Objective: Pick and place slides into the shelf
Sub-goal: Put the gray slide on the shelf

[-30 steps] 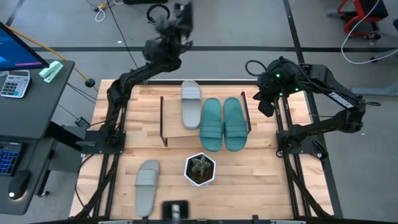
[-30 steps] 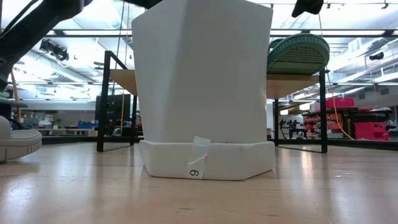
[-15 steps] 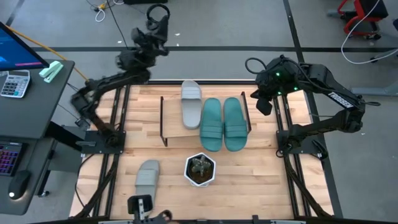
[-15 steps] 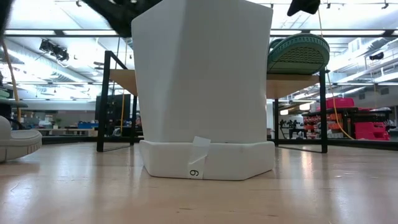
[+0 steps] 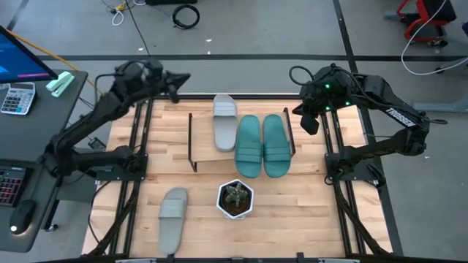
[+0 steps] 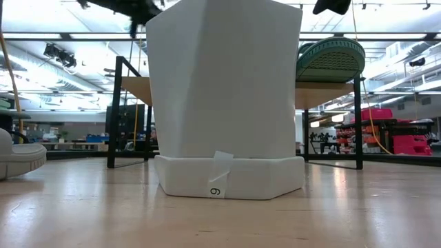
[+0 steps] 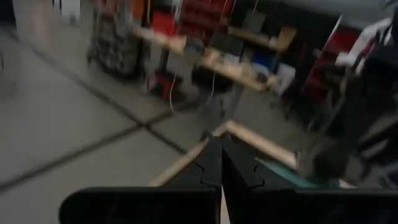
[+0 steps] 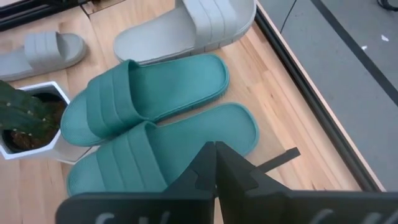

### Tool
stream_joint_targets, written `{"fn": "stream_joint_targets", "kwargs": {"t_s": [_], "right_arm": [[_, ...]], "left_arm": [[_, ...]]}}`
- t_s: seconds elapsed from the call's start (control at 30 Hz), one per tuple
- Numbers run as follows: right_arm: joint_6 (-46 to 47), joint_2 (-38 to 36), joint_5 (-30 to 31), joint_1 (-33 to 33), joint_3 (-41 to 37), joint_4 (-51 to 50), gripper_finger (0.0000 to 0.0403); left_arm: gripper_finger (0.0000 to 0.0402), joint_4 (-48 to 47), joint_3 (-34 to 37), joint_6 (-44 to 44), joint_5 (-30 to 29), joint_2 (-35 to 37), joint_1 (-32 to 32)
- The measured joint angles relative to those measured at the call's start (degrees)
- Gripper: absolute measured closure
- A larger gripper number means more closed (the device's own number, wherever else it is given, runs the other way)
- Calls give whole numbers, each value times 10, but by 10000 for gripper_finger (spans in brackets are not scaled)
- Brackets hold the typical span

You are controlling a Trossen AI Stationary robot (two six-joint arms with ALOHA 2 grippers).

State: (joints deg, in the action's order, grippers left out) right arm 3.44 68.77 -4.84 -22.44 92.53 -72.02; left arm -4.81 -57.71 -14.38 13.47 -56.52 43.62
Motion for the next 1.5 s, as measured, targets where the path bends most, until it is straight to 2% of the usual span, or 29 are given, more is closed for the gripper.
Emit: {"fn": "stream_joint_targets", "kwargs": {"t_s": [0.2, 0.47, 0.73, 0.97, 1.23, 1.37, 1.5], "right_arm": [[-5, 0, 0, 0, 0, 8, 393], [-6, 0, 0, 1, 0, 8, 393], [-6, 0, 0, 1, 0, 7, 393], [-2, 0, 0, 1, 0, 7, 393], [-2, 0, -1, 1, 0, 7, 393], [-2, 0, -1, 1, 0, 5, 393], [-5, 0, -2, 1, 0, 4, 393]], "left_arm": [[395, -155, 0, -18, 48, 48, -11], [392, -359, 1, -2, 70, 47, -87], [395, -495, 1, 0, 74, 48, -163], [398, -594, 1, -21, 117, 47, -246], [396, -628, 6, -93, 147, 48, -360], [394, -619, 62, -157, 203, 48, -418], [379, -544, 139, -221, 228, 47, -472]]}}
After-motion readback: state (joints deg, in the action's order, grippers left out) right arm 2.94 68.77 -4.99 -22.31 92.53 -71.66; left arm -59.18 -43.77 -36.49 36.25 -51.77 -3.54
